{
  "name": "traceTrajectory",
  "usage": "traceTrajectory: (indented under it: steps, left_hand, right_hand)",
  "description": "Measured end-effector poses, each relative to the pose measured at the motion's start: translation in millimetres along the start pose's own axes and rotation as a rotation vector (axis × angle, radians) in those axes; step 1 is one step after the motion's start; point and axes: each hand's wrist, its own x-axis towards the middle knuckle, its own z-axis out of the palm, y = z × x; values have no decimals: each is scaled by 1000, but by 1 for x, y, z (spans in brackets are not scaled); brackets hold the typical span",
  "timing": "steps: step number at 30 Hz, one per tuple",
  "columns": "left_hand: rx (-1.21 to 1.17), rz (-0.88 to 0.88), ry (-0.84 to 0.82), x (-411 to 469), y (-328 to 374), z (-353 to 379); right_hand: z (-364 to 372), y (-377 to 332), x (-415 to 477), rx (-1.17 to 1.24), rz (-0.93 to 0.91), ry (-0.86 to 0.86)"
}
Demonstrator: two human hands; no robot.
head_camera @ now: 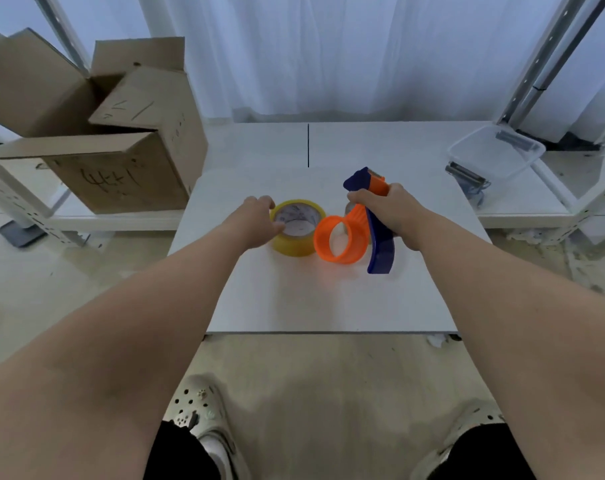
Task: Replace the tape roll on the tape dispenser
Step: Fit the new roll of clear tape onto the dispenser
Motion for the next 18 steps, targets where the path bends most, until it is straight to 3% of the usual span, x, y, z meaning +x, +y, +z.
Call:
traceTrajectory:
  steps: [13, 18]
  left_hand:
    - [-272, -276, -181, 23, 5, 14]
    - [-57, -185, -16, 20, 8, 0]
  right_hand:
    - [8, -1, 8, 22, -10, 104]
    - [3, -2, 0, 41, -51, 185]
